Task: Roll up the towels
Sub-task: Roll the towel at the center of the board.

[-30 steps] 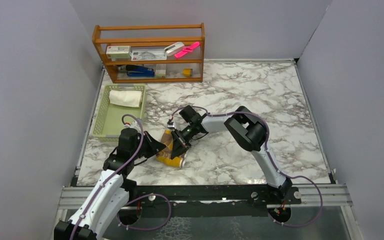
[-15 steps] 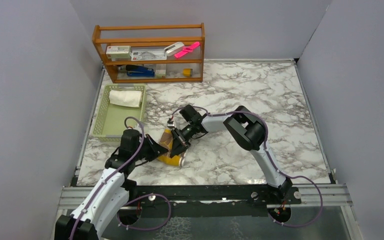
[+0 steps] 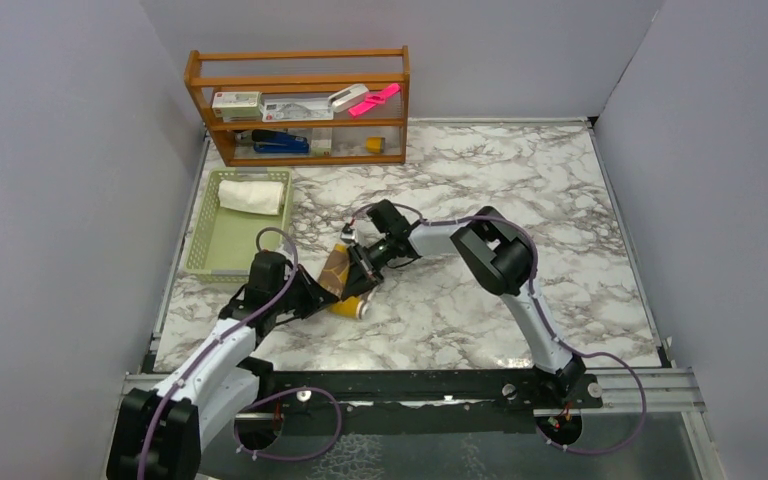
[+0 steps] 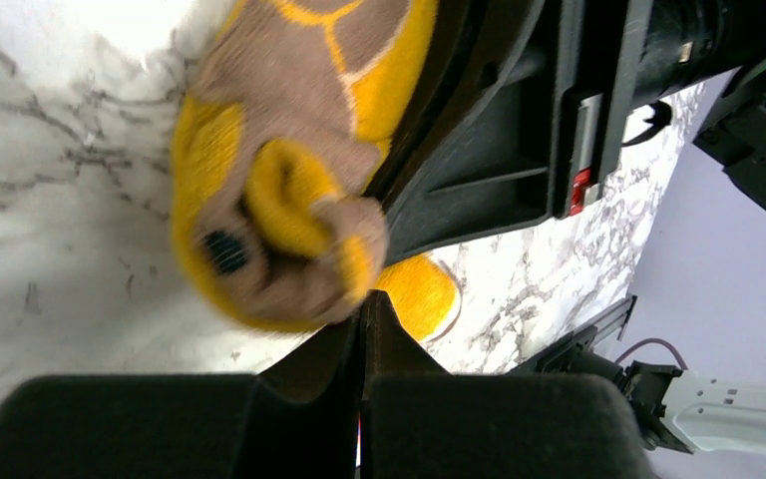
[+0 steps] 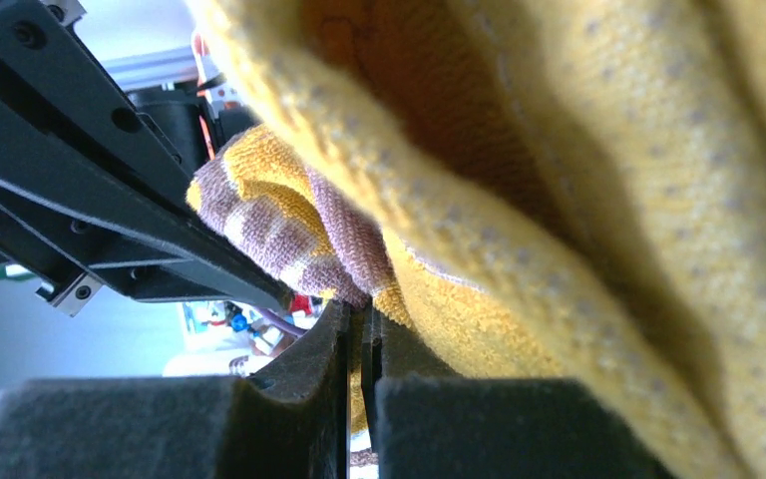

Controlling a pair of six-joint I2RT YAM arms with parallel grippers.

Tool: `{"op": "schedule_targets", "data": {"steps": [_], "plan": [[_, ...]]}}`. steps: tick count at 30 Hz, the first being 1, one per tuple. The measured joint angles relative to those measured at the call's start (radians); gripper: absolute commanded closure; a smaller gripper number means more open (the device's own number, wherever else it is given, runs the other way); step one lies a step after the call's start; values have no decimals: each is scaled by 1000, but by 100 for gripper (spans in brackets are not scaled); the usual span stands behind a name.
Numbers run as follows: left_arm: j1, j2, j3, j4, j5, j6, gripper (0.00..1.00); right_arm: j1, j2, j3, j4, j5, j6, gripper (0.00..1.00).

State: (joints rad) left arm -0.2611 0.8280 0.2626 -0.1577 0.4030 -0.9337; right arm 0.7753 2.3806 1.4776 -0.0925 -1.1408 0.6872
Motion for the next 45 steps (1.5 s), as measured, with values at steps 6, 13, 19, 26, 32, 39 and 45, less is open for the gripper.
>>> {"op": "schedule_targets", "data": {"steps": [6, 13, 19, 26, 32, 39, 45], "plan": [[0, 214, 114, 95, -18, 38, 100, -142, -26, -33, -10, 29, -27, 99], [-3, 418, 321, 242, -18, 102, 100, -321, -89, -108, -45, 68, -76, 99], [-120, 611, 438, 315, -17, 144, 100, -322, -117, -132, -42, 103, -109, 99], [-185, 757, 470, 410, 27, 147, 100, -321, -121, -134, -42, 105, -123, 99], [-169, 826, 530, 435, 23, 167, 100, -320, -127, -140, -38, 110, -138, 99], [-142, 924, 561, 469, 7, 195, 100, -319, -139, -153, -30, 122, -152, 99], [-140, 935, 514, 542, -13, 201, 100, -318, -147, -155, -31, 135, -162, 99]]}}
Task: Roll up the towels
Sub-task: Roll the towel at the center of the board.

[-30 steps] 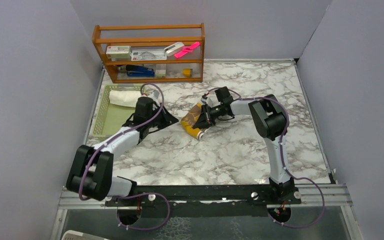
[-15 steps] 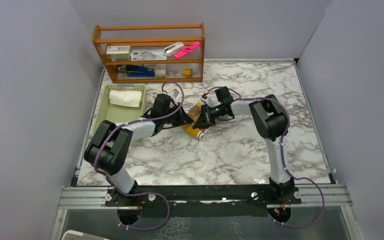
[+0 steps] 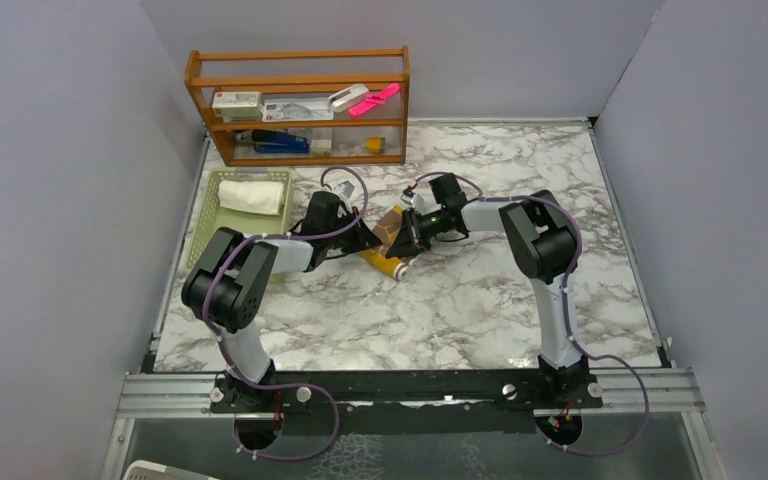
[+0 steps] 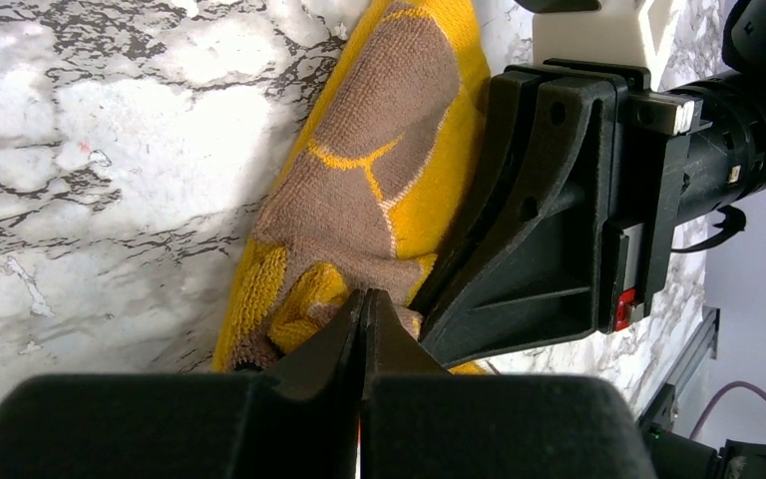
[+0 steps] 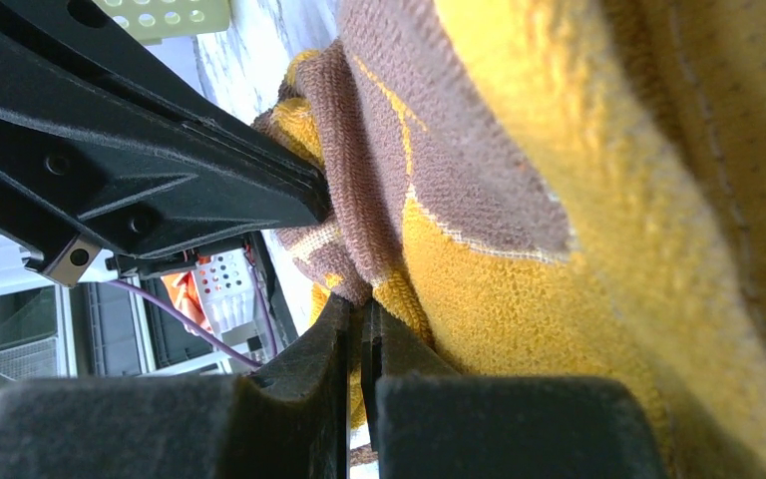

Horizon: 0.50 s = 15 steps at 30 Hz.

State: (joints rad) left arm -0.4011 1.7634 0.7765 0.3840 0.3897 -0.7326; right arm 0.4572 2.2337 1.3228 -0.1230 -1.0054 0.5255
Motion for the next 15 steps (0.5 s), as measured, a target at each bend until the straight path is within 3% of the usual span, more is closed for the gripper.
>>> {"op": "schedule_targets", "data": {"steps": [9, 15], "plan": [[2, 18, 0, 35, -44, 46, 100, 0, -2, -1, 0, 2, -9, 99], [36, -18, 17, -2, -84, 80, 87, 0, -3, -1, -4, 3, -23, 99]]}}
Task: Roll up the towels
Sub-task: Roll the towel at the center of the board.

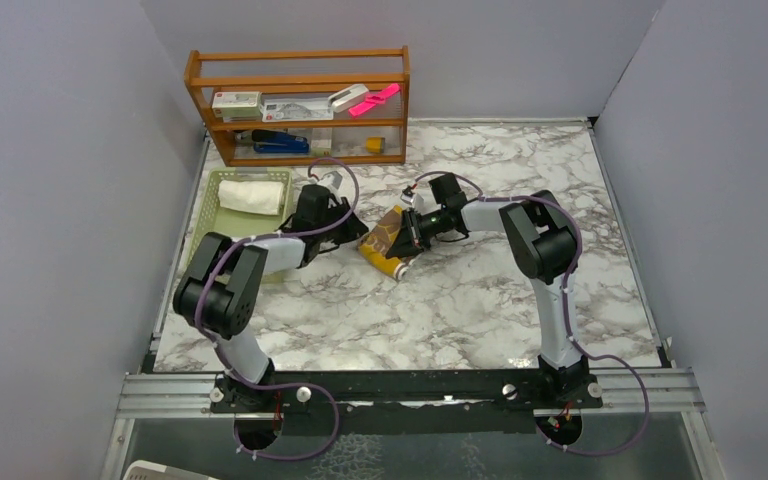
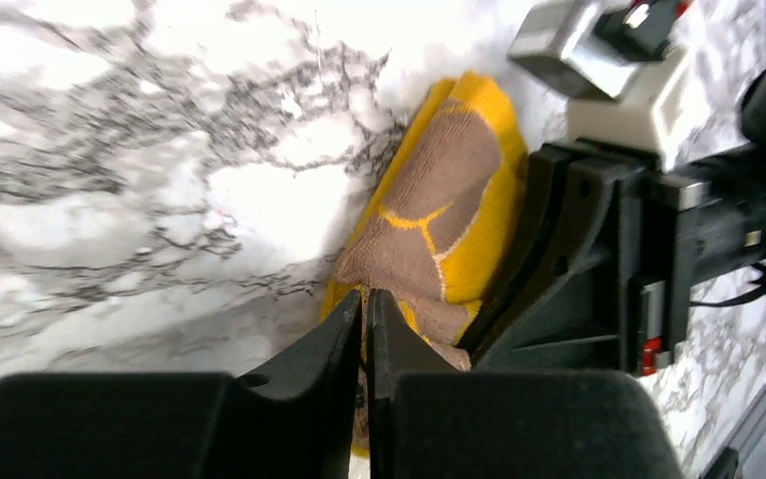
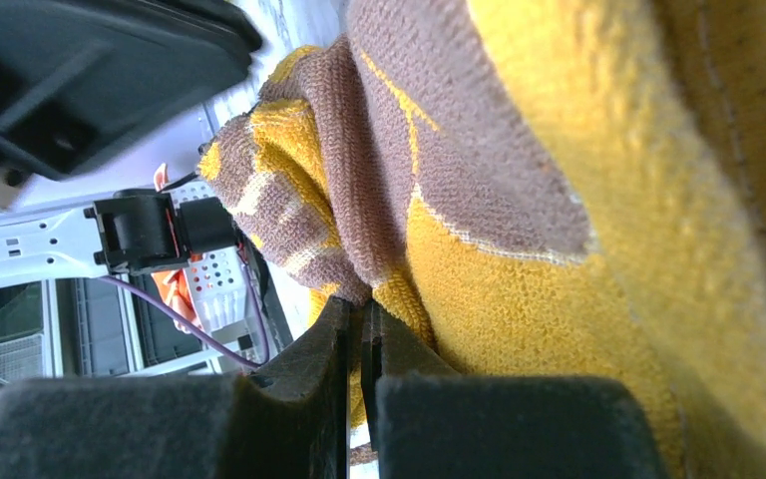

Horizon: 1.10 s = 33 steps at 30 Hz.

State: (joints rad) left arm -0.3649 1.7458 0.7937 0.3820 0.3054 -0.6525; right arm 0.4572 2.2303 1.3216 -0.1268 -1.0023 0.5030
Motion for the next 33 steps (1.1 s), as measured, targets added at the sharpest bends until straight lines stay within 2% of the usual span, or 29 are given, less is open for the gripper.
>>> {"op": "schedule_targets", "data": {"steps": [5, 8, 12, 20, 26, 33], "plan": [[23, -176, -66, -20, -11, 5, 86, 0, -2, 0, -4, 2, -11, 99], [22, -290, -123, -19, 2, 4, 89, 0, -2, 2, -8, 2, -14, 99], [12, -339, -171, -18, 60, -3, 90, 0, -2, 4, -11, 2, -19, 99], [-10, -238, -182, -5, 153, -3, 91, 1, -1, 11, -23, 4, -30, 99], [-9, -101, -127, 15, 191, -4, 94, 1, -1, 11, -28, 5, -31, 99], [4, -16, -78, 43, 208, -4, 95, 1, -2, 8, -27, 7, -31, 99]]}}
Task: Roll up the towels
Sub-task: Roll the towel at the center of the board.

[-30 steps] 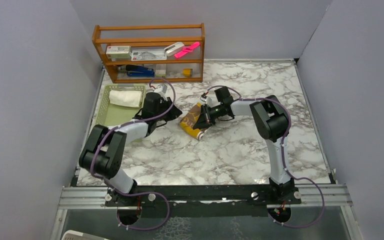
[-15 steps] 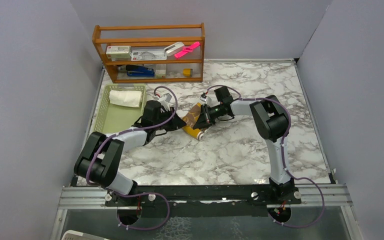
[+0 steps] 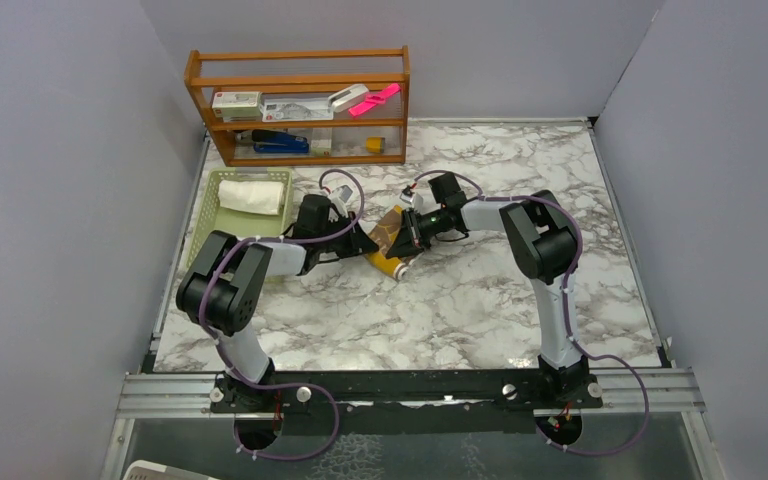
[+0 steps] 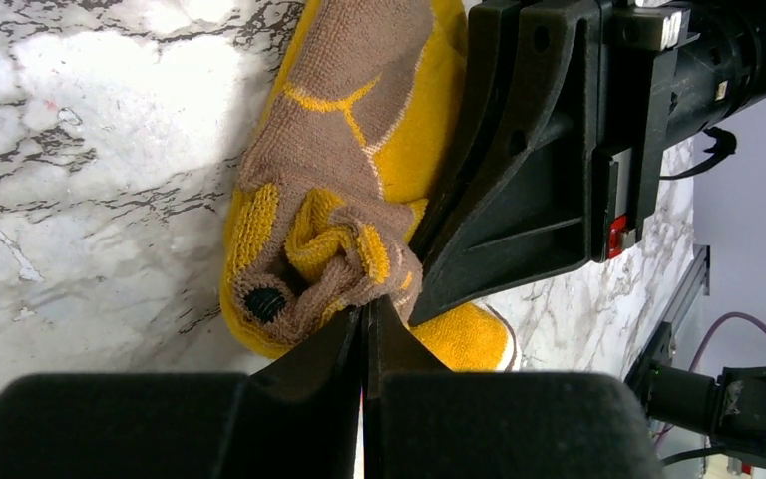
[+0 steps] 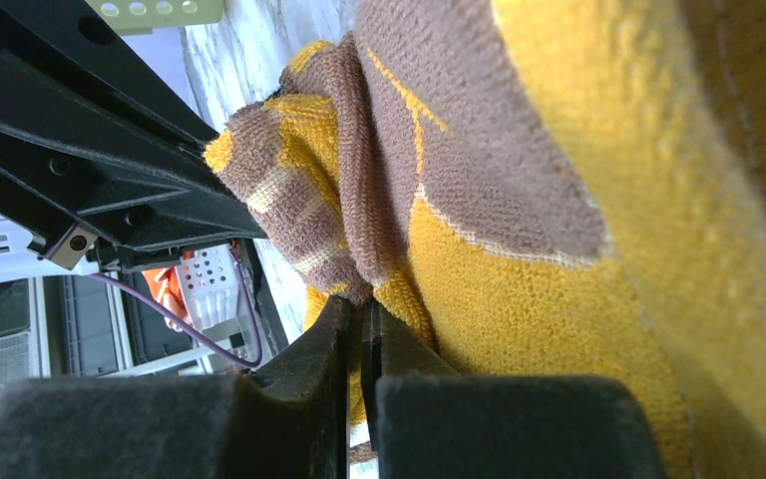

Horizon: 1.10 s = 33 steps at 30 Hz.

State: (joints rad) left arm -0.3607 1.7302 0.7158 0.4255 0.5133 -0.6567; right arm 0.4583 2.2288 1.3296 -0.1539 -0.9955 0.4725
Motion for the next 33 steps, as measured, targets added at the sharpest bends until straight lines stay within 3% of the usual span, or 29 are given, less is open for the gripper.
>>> {"op": "schedule_targets", "data": {"steps": [28, 29, 31, 33], "plan": [[55, 83, 8, 105, 51, -72, 100, 1, -11, 2, -13, 24, -21, 99], [56, 86, 8, 108, 51, -73, 100, 3, -18, -2, -13, 34, -29, 94], [56, 90, 8, 114, 52, -72, 100, 6, -41, -19, -4, 58, -44, 75], [56, 93, 8, 120, 50, -71, 100, 9, -77, -48, 10, 95, -62, 70]]}}
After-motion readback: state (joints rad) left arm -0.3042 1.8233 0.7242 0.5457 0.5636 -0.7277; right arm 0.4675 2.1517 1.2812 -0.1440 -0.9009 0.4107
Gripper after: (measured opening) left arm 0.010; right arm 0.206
